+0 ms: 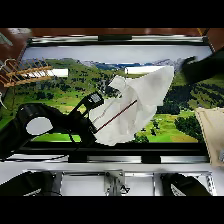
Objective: Fold the shirts.
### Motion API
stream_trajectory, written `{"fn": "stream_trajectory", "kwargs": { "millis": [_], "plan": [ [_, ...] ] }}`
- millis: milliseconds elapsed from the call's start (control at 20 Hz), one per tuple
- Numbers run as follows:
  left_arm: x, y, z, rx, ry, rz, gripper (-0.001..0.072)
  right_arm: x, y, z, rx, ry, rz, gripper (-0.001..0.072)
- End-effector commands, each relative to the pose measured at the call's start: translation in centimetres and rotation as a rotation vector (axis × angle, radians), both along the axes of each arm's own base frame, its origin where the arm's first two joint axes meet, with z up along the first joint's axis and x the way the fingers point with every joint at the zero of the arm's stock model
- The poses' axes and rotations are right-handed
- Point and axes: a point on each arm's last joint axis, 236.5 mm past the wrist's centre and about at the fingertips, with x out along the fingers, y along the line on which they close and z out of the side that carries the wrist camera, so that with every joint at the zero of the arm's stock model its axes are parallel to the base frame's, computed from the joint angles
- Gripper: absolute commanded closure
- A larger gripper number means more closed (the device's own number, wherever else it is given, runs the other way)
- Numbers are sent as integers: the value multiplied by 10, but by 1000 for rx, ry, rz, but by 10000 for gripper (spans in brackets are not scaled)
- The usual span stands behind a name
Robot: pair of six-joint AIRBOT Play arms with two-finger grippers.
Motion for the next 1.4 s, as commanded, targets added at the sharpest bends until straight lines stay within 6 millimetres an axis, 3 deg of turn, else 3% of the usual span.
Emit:
{"fn": "stream_trajectory", "kwargs": {
  "millis": [0, 100, 150, 200, 300, 450, 600, 750, 850, 1100, 1350],
  "plan": [
    [0, 12, -5, 39, 9, -25, 655, 5, -120, -20, 34, 63, -298, 38],
    [3, 19, -7, 58, 3, -43, 655, 5, -141, -65, 203, 218, -302, 213],
    [5, 22, -8, 66, 1, -50, 655, 4, -136, -85, 192, 307, -163, 214],
    [7, 26, -9, 74, -4, -59, 655, 0, -116, -101, 145, 388, 65, 212],
    [10, 34, -10, 91, -8, -73, 655, 0, -63, -112, 65, 396, 535, 203],
    [15, 40, -11, 103, -22, -90, 655, 16, -15, -124, -116, 353, 863, 203],
    [14, 43, -15, 120, -22, -120, 655, 40, -1, -139, -370, 353, 945, 203],
    [15, 43, -17, 127, -26, -139, 655, 61, 30, -130, -430, 247, 975, 204],
    [15, 43, -17, 127, -29, -145, 654, 60, 43, -132, -431, 238, 1020, 204],
    [15, 43, -17, 128, -33, -151, 655, 31, 68, -152, -293, 337, 1160, 203],
    [19, 40, -12, 115, -58, -152, 655, 31, 82, -170, -266, 368, 1226, 203]
  ]
}}
